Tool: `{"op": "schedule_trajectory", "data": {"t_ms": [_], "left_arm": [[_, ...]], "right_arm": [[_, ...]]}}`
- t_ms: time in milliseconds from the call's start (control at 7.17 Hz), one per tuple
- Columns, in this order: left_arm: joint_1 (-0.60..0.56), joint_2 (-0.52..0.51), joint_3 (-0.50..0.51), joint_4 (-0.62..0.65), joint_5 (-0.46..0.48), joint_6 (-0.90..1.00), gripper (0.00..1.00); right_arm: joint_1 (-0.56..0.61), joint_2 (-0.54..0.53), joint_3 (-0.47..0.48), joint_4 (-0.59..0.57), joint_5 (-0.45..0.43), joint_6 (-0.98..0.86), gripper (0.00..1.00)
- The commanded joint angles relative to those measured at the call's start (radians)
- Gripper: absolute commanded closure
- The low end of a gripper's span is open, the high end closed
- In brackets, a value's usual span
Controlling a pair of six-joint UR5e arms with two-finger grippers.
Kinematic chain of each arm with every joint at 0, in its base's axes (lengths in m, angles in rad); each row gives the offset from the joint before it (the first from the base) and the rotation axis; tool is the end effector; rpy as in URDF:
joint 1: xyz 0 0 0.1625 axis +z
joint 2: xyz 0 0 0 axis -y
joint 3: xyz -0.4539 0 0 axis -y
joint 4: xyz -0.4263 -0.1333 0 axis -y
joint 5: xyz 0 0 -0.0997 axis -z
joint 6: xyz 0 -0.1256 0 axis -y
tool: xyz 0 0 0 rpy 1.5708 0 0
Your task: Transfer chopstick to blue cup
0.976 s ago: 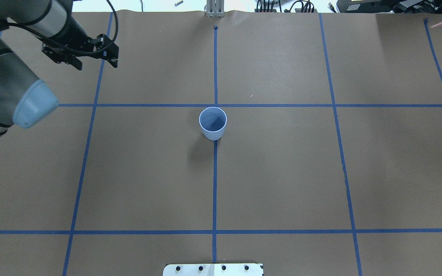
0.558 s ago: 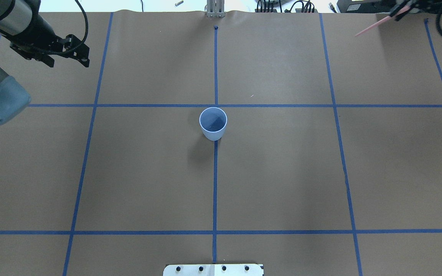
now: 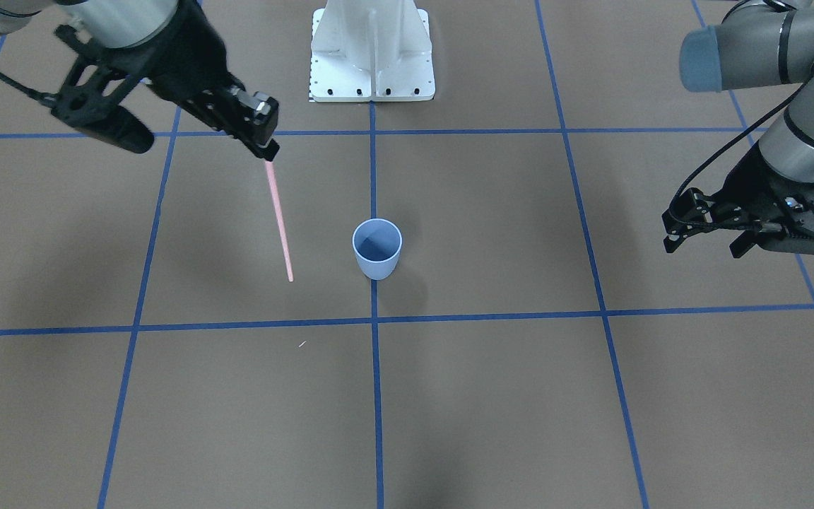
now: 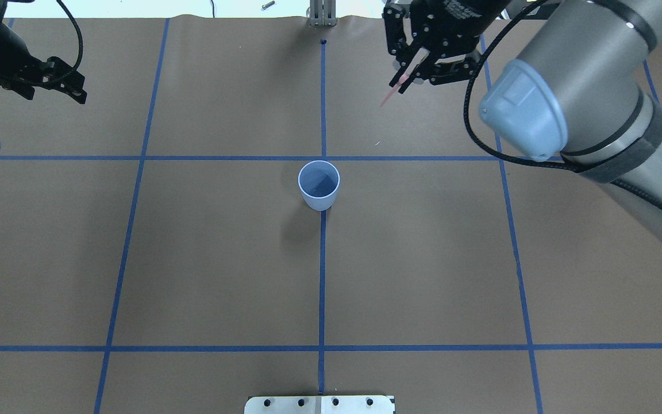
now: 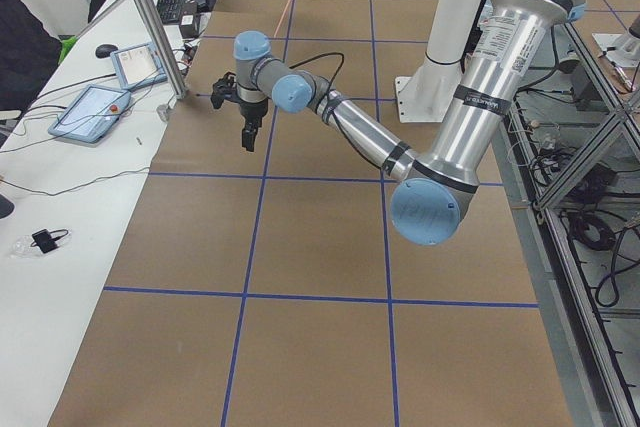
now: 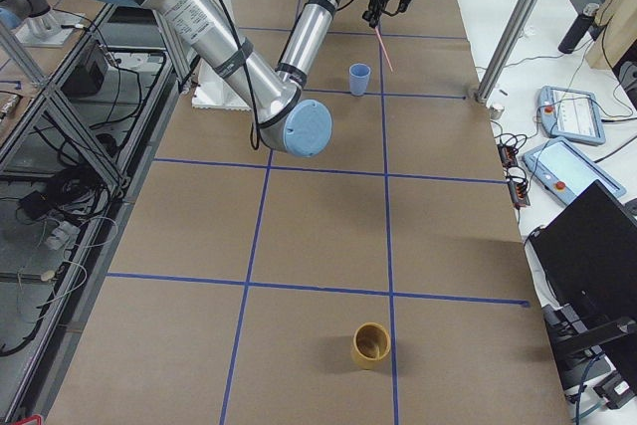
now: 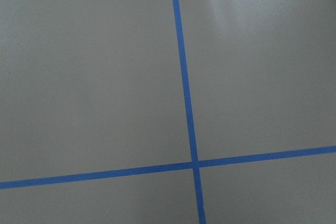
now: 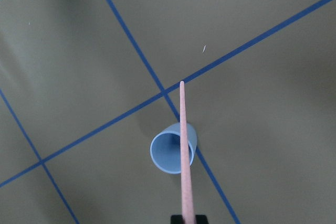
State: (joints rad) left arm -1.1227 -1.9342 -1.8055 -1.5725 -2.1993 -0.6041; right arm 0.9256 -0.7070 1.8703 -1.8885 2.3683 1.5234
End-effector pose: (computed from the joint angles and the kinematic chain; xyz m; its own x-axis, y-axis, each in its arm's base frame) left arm 0.2295 -0.6145 0.3743 0.6848 0.1120 -0.7201 0.0381 0.9813 0.1889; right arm -0.3537 -0.5421 0.0495 0.4096 0.4892 0.7700 -0.2169 0.8721 -0.4387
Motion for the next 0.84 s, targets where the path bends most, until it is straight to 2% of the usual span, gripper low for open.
{"op": "schedule_trajectory", "data": {"t_ms": [0, 279, 697], "left_arm": [[0.0, 0.011, 0.006, -0.001, 0.0, 0.012, 0.02], [-0.002, 0.015, 0.014, -0.001, 0.0, 0.015, 0.02], [-0.002, 0.017, 0.014, -0.001, 0.0, 0.015, 0.02]], "right_arm": [[-0.105, 0.069, -0.025, 0.0, -0.039, 0.044, 1.0], [-0.155, 0.064, -0.026, 0.0, -0.06, 0.052, 1.0], [-0.197, 0.066, -0.083, 0.002, -0.09, 0.038, 1.0]]}}
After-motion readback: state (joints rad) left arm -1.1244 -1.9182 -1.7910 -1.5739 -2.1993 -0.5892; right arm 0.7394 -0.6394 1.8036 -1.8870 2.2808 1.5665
